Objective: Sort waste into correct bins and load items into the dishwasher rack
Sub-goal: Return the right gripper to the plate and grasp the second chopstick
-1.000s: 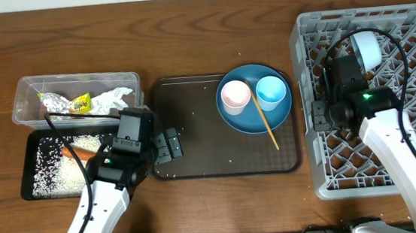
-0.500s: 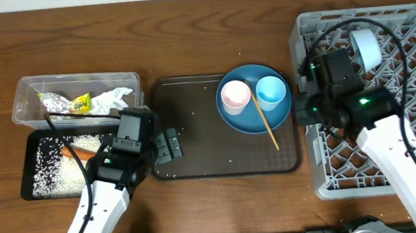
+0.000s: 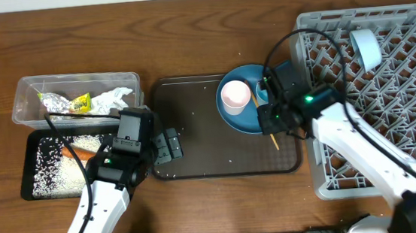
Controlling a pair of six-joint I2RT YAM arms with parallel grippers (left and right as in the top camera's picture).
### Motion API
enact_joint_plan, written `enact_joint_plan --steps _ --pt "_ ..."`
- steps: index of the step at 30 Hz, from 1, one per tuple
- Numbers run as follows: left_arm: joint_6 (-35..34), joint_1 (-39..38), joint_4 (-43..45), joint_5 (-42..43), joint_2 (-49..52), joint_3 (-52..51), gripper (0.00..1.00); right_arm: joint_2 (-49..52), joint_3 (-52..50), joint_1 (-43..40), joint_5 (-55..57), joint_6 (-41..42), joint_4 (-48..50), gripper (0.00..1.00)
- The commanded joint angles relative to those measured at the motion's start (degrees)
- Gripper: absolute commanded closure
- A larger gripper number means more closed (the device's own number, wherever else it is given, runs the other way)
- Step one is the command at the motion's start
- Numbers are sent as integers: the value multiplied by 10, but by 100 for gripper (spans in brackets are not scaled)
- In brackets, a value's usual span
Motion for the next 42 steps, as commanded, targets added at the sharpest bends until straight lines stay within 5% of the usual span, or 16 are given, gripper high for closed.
enact_joint_plan --steps 1,15,42 --pt "3 -1 -2 -7 4 -3 1 30 -4 9 16 7 4 64" --pt "3 -1 -2 -7 4 -3 0 59 -4 10 18 8 4 72" --pt "3 -1 -2 -7 4 -3 1 68 -10 40 36 10 21 73"
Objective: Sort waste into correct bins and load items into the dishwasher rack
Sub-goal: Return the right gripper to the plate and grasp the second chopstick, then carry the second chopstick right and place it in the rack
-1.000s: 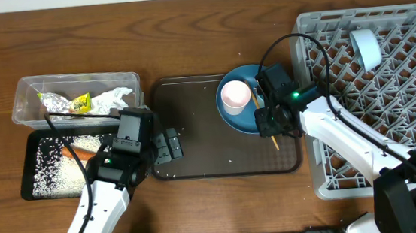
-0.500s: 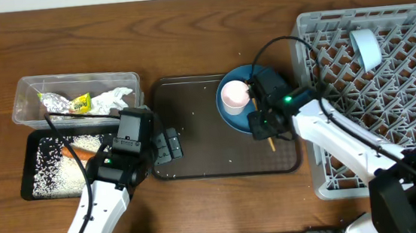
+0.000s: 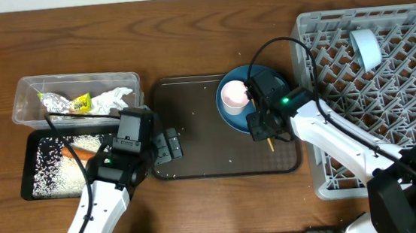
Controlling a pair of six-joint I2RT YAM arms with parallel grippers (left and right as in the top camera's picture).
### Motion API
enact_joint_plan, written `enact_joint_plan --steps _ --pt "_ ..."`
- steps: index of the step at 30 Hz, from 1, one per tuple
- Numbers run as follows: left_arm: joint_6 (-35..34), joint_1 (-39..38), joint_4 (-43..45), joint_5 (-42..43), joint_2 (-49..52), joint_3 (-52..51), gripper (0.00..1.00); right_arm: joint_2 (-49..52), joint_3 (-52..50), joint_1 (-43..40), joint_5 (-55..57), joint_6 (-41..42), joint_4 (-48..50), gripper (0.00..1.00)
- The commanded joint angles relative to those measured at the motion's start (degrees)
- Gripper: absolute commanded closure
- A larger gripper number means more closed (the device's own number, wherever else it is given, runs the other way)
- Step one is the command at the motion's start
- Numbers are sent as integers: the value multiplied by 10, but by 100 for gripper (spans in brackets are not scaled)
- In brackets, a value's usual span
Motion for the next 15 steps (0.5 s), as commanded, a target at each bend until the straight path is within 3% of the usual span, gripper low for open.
enact_joint_plan --steps 1,6,11,15 --pt "3 -1 -2 -7 4 -3 1 6 -9 2 8 6 1 73" --pt "3 -1 -2 -7 4 -3 1 6 -19 2 20 6 4 75" --pt "3 -1 -2 -7 4 -3 1 6 -20 2 20 6 11 95" --pt "3 -1 -2 -7 4 -3 1 5 -19 2 20 6 20 99"
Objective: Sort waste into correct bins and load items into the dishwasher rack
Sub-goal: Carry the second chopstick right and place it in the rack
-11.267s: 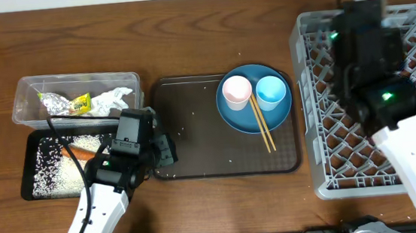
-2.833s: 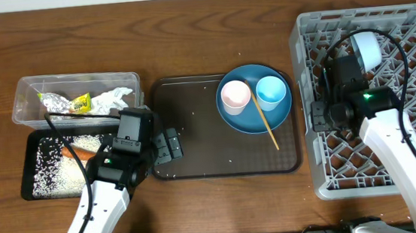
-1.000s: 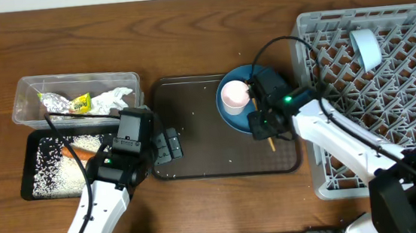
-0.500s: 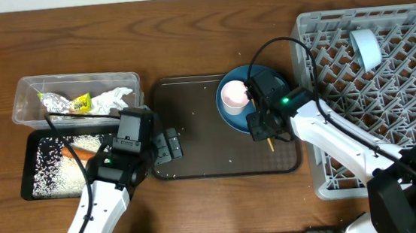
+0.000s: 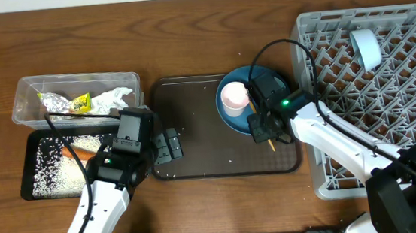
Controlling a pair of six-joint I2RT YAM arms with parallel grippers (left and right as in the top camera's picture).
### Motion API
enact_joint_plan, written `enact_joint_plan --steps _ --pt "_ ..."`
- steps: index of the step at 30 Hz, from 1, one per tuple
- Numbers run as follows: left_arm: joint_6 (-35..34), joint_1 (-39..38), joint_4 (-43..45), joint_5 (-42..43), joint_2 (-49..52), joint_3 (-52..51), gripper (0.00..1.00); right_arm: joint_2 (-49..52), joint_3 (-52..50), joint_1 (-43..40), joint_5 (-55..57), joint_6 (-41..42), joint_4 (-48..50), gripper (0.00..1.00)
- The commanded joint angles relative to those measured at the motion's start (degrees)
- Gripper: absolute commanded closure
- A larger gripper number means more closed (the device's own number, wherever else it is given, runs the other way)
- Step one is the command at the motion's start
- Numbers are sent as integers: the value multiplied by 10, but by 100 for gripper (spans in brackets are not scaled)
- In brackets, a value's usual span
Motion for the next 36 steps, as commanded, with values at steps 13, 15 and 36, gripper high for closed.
enact_joint_plan --steps 13,15,36 --pt "4 -1 -2 -7 4 -3 0 -37 99 -2 1 2 -128 99" --pt "3 -1 -2 -7 4 -3 1 -47 113 -4 1 2 -158 99" --pt "3 -1 -2 -7 4 -3 1 -154 108 -94 136 26 -252 99"
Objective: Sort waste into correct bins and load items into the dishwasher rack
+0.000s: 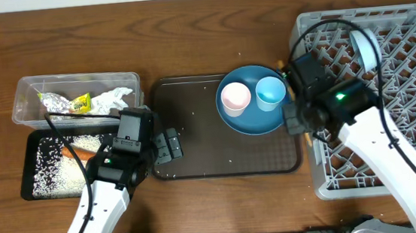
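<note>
A blue plate (247, 119) on the dark serving tray (211, 150) carries a pink cup (235, 97) and a light blue cup (270, 92). My right gripper (304, 127) hangs over the seam between the tray and the grey dishwasher rack (396, 107). Its fingers are hidden under the wrist; a tan chopstick (306, 141) end pokes out below it, apparently gripped. My left gripper (171, 145) rests open over the tray's left edge, holding nothing.
A white cup (366, 48) lies in the rack's back rows. At the left stand a clear bin (26, 110) of wrappers and a black tray (37, 188) with rice and an orange piece. Bare wood lies behind.
My right gripper has moved right from the plate's front edge to the rack's left border. The chopstick has left the tray with it. The light blue cup is uncovered. The left arm is unchanged.
My right gripper first hovered over the plate's right side, with the chopstick leaning off the plate onto the tray. It then sat lower over the chopstick for two moments. Now it is at the rack's edge with the chopstick. The left arm stayed still throughout.
</note>
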Controlling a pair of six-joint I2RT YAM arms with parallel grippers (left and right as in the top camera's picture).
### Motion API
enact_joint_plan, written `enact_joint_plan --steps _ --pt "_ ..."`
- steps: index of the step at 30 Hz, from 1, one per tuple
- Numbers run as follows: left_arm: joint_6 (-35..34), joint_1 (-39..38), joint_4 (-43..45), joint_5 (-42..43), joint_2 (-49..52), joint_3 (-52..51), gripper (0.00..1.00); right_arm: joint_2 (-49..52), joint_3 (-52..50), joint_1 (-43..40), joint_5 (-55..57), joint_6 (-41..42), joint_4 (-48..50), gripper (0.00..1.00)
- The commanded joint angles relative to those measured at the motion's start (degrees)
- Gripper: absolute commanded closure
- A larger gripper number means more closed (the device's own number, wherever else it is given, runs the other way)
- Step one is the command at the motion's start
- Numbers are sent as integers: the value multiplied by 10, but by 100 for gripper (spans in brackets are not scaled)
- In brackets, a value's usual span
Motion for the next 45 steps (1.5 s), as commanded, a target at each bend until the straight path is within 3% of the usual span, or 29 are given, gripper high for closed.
enact_joint_plan --steps 1,11,26,45 --pt "3 -1 -2 -7 3 -3 1 -5 -2 -30 58 18 -2 99" --pt "3 -1 -2 -7 3 -3 0 -4 -17 -86 58 17 2 99" --pt "4 -1 -2 -7 3 -3 1 -3 -94 -87 88 0 64 99" --pt "4 -1 -2 -7 3 -3 1 -3 -96 -88 87 -45 78 99"
